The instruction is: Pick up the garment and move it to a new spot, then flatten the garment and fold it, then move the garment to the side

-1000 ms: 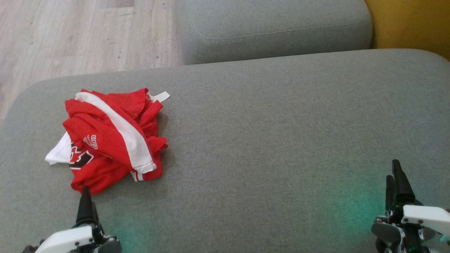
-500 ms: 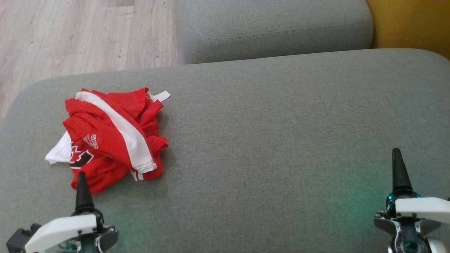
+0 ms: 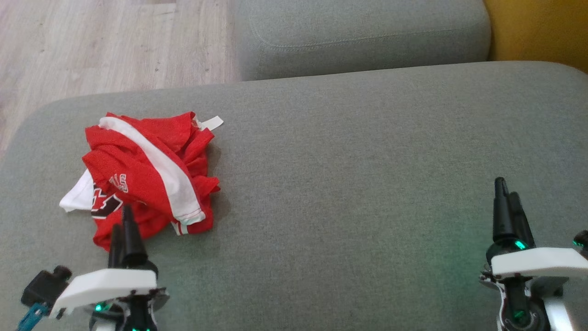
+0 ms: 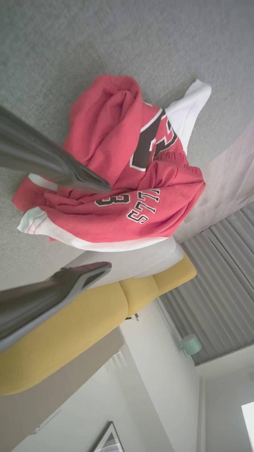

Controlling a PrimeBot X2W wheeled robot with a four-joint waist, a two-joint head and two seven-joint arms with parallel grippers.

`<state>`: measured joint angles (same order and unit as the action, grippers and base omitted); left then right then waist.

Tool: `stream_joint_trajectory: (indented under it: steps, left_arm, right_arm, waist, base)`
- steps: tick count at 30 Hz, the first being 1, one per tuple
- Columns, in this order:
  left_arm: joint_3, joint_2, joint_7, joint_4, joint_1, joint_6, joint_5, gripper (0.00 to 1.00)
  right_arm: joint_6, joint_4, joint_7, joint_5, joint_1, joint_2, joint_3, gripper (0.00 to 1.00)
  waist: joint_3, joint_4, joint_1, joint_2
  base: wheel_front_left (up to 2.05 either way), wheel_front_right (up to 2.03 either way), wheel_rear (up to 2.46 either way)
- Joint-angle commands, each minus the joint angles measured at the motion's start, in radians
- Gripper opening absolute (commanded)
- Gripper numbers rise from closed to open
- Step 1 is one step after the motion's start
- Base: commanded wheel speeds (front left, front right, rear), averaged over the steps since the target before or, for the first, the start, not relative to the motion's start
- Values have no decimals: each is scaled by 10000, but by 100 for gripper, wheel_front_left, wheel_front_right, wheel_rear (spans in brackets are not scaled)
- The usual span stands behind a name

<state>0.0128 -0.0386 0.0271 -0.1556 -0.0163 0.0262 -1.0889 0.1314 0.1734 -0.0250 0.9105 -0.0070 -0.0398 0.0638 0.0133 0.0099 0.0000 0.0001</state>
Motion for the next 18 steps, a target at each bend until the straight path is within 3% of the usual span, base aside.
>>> stream_joint_trajectory:
  steps: [1,18]
  left_arm:
    - [39,-70,107,449,-598,-55,491,100]
    - [1176,-156,611,575,-937,-170,3503,100]
  right_arm:
    - [-3,-482,-136,-452,-411,-62,-177,100]
    - [-4,-798,-638,-3192,-419,-72,-775,100]
  waist:
    - [14,3,0,-1]
    - [128,-48,0,-1]
  base:
    - [0,0,0]
    - [0,0,0]
